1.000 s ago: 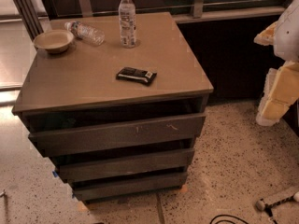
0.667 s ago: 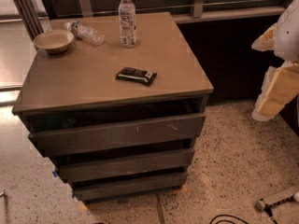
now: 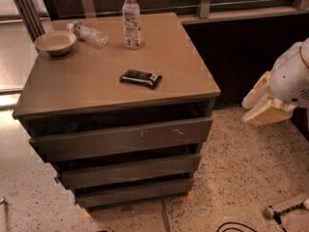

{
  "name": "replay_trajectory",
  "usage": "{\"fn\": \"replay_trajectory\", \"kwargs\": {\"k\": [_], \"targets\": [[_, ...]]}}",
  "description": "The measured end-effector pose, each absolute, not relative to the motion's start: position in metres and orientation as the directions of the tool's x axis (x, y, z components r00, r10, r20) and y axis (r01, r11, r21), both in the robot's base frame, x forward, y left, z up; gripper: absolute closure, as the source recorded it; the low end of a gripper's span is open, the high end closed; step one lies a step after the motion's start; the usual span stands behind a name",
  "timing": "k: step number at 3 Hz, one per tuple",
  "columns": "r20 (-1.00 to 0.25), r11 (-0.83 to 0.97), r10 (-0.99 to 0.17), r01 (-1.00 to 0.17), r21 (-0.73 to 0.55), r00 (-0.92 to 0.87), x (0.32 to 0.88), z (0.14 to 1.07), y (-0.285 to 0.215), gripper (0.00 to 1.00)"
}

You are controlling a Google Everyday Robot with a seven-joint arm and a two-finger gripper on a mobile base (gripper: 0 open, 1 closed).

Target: Open bottom drawer

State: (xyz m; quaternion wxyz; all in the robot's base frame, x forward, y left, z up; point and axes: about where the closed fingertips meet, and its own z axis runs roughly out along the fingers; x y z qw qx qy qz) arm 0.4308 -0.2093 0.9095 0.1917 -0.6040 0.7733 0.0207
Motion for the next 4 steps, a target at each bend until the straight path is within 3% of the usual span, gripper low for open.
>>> {"fn": "replay_trajectory", "kwargs": {"k": [1, 2, 4], "targets": [[-0.431, 0.250, -0.886, -0.959, -0.130, -0.172, 0.423, 0.845, -0.194, 0.86], [-0.454, 0.246, -0.876, -0.961, -0.125, -0.165, 0.421, 0.839, -0.188, 1.00], [-0.441, 0.234, -0.884, -0.963, -0.134, -0.153, 0.419, 0.823, -0.188, 1.00]]}}
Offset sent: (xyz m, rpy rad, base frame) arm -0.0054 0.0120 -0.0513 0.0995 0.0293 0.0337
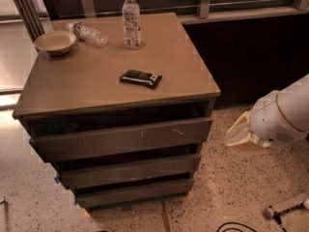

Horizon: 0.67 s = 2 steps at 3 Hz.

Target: Open bottom drawer

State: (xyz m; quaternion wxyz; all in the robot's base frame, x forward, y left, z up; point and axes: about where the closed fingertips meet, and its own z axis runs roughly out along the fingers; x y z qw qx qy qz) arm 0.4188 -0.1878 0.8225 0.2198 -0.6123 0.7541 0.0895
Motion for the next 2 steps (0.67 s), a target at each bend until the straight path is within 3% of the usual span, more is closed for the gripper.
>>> {"fn": "replay_trajectory", "kwargs": {"k": [2], "targets": [[-0.458, 0.119, -0.888, -0.986, -0.116, -0.053, 0.409, 0.688, -0.154, 1.00]]}}
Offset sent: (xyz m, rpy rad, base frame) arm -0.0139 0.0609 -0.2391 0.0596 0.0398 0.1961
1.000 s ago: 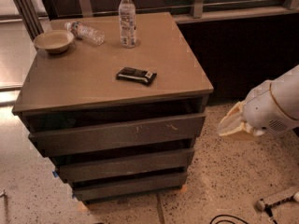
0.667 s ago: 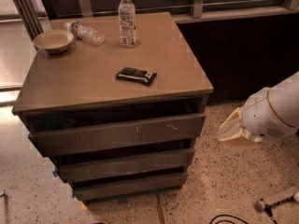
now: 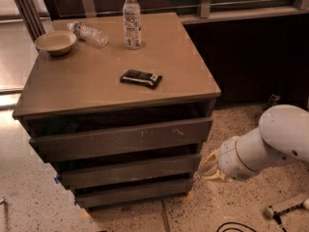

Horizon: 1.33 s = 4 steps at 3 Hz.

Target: Open bottom drawer

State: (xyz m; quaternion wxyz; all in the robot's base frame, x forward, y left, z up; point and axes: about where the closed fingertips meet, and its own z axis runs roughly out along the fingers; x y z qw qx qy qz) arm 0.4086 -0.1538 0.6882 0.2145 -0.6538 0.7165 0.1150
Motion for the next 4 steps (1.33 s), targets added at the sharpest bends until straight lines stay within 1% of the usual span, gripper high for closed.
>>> {"fn": "replay_trajectory", "kwargs": {"k": [1, 2, 3, 4], "targets": [[-0.481, 0.103, -0.874, -0.993, -0.049, -0.067, 0.402, 0.588, -0.131, 1.00], [-0.481, 0.103, -0.874, -0.993, -0.049, -0.067, 0.402, 0.588, -0.131, 1.00], [-0.479, 0.115, -0.875, -0.990, -0.075, -0.065, 0.404, 0.568, -0.133, 1.00], [-0.496, 0.096, -0.868, -0.989, -0.116, -0.026, 0.408, 0.522, -0.119, 1.00]]}}
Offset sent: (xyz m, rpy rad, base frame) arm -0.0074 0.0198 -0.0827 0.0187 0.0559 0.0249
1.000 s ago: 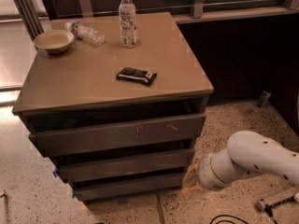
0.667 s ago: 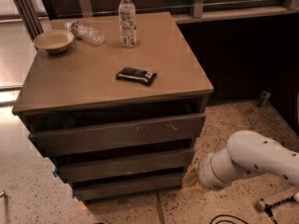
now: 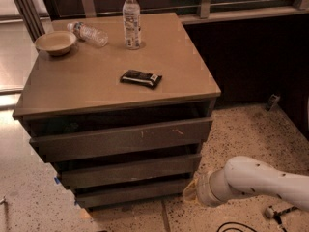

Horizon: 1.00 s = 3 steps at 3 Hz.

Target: Open bottom drawer

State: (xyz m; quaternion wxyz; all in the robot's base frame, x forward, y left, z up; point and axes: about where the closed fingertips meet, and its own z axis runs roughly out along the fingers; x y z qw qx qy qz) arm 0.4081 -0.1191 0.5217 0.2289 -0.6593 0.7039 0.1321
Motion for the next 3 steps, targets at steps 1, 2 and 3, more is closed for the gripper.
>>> {"fn": "replay_trajectory", "kwargs": {"k": [1, 2, 3], "targets": [[-0.537, 0.087, -0.844, -0.988, -0.132, -0.003, 0.423, 0.462, -0.095, 1.00], [-0.560, 0.064, -0.828, -0.994, -0.092, -0.001, 0.427, 0.395, -0.071, 1.00], [-0.571, 0.064, -0.821, -0.996, -0.059, -0.019, 0.415, 0.383, -0.065, 0.74]]}}
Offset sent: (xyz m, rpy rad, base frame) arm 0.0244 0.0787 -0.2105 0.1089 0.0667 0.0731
